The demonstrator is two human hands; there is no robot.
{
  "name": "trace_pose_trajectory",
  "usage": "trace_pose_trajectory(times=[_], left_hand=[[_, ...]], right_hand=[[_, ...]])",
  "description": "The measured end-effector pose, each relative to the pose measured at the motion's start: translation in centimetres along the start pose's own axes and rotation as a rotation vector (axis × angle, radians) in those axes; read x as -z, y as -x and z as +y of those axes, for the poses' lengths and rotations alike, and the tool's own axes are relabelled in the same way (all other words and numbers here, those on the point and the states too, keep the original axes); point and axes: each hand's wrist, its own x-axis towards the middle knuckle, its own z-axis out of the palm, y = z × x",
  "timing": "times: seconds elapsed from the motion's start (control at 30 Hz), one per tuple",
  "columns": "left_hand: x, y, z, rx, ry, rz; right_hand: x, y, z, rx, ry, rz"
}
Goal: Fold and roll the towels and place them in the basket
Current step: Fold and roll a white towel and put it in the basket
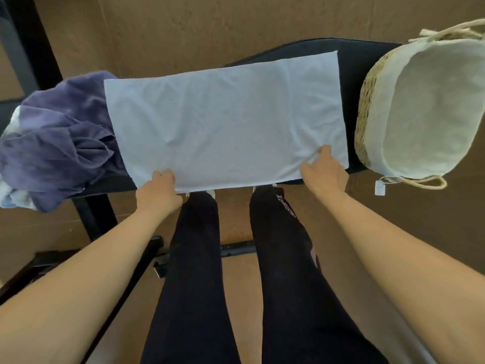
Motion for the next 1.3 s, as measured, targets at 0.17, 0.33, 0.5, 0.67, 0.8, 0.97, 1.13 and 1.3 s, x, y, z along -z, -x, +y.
trace_pose_trajectory(times=[0.17,0.33,0.5,0.67,0.8,0.97,1.13,1.3], left_hand=[[-0.2,0.0,5.0,-0.220,0.162,0.241],[0.4,-0.7,10.1,-0.239,0.319,0.137],[0.3,-0.5,9.2,-0.281,0.399,0.133],[-0.2,0.7,3.6,0.093,0.719,0.388],[-1.1,0.4,-1.9,0.602,0.924,0.487],[-2.3,-1.4,-5.9,0.539,1.129,0.229],[-0.7,-2.9,-7.1,0.375,0.917,0.082],[1.4,-0.6,-6.8,0.040,0.985,0.209]], right_hand=[[0.3,-1.8,-0.5,0.343,0.038,0.200],[0.5,-3.7,0.6,0.217,0.113,-0.070],[0.8,-2.4,-1.0,0.004,0.056,-0.072],[-1.4,1.5,-6.9,0.377,-0.013,0.064],[-4.4,5.1,-13.2,0.568,-0.025,-0.049],[-7.6,7.3,-18.1,0.618,-0.033,-0.193],[-9.6,8.7,-21.4,0.603,-0.095,-0.303],[-10.4,11.3,-25.3,0.345,-0.642,-0.423]])
